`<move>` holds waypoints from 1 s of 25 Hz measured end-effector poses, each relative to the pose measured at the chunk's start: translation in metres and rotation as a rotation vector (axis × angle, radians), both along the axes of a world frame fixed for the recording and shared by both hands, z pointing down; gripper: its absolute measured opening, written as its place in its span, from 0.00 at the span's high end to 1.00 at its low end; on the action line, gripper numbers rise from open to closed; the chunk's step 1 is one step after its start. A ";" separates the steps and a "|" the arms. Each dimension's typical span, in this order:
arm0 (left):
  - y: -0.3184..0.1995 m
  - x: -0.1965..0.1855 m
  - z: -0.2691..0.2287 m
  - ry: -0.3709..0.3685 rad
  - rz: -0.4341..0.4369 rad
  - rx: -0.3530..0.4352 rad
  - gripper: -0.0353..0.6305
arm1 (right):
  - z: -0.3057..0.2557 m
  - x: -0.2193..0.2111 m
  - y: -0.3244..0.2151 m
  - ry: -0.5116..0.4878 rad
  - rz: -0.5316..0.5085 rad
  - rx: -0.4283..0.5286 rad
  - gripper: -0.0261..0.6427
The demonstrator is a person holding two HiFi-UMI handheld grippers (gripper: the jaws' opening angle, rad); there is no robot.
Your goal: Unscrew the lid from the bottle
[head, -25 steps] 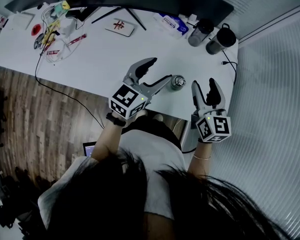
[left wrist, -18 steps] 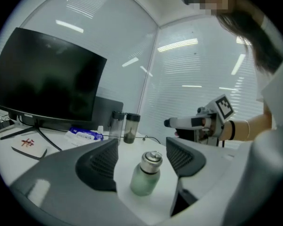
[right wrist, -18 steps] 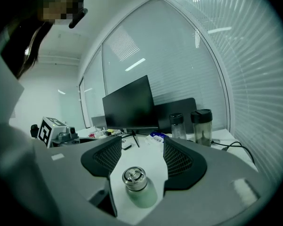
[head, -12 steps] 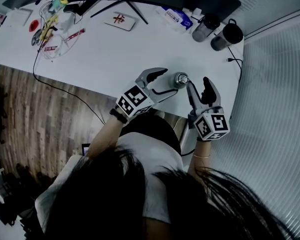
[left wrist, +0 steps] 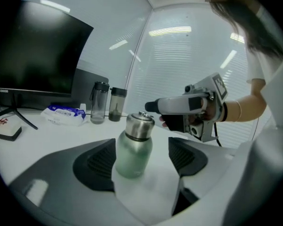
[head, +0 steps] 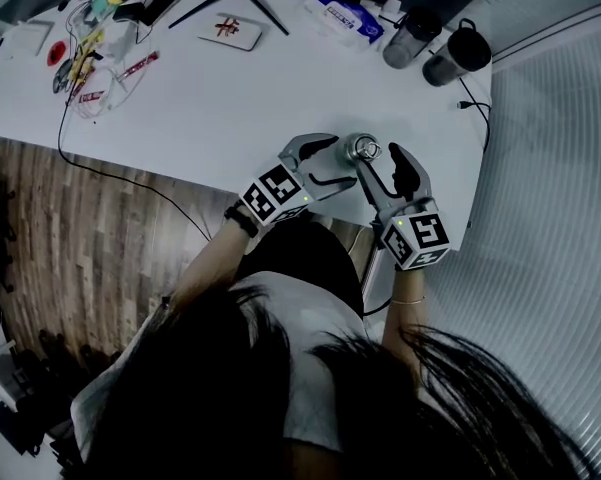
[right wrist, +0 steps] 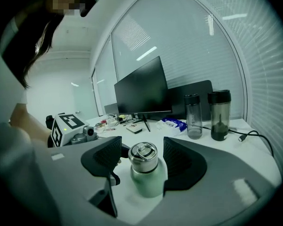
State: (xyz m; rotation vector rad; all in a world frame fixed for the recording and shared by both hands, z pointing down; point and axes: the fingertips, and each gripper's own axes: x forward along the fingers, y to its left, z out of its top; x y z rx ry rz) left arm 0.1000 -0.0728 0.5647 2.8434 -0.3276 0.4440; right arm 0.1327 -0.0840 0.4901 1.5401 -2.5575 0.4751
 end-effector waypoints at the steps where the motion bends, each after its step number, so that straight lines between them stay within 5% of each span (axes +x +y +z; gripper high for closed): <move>1: 0.000 0.001 0.004 -0.004 0.008 -0.002 0.38 | 0.003 -0.002 -0.001 0.009 -0.007 0.000 0.59; 25: -0.020 0.025 0.025 -0.024 0.112 0.037 0.40 | 0.032 -0.011 -0.011 0.045 -0.176 -0.003 0.62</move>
